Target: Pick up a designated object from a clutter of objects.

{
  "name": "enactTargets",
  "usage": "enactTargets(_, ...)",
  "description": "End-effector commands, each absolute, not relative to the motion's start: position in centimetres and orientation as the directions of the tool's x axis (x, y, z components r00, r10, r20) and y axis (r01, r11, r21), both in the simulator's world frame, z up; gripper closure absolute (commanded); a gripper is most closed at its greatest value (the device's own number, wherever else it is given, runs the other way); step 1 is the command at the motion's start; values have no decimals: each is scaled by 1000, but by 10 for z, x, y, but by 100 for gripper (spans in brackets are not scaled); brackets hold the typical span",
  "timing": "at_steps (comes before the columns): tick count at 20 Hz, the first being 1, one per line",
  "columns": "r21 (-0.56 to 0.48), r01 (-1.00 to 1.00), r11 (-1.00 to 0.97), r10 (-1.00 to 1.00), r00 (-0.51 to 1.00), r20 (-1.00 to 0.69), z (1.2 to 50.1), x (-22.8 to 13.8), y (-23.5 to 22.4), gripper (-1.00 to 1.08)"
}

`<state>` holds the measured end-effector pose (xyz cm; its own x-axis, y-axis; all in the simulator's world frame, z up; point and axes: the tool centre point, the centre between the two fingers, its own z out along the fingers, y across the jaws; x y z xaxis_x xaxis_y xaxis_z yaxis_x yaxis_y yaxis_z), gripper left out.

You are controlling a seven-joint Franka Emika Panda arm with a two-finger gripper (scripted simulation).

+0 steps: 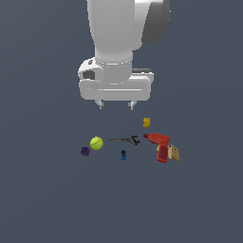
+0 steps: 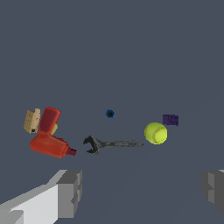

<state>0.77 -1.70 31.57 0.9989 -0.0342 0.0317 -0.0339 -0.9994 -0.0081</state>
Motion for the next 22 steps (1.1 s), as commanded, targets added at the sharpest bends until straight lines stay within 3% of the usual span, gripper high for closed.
enactTargets(1, -8, -34, -999, -34, 999, 32, 316, 8, -17, -92)
enactTargets(22, -18, 2, -1000, 2, 999, 37, 315, 9, -3, -92)
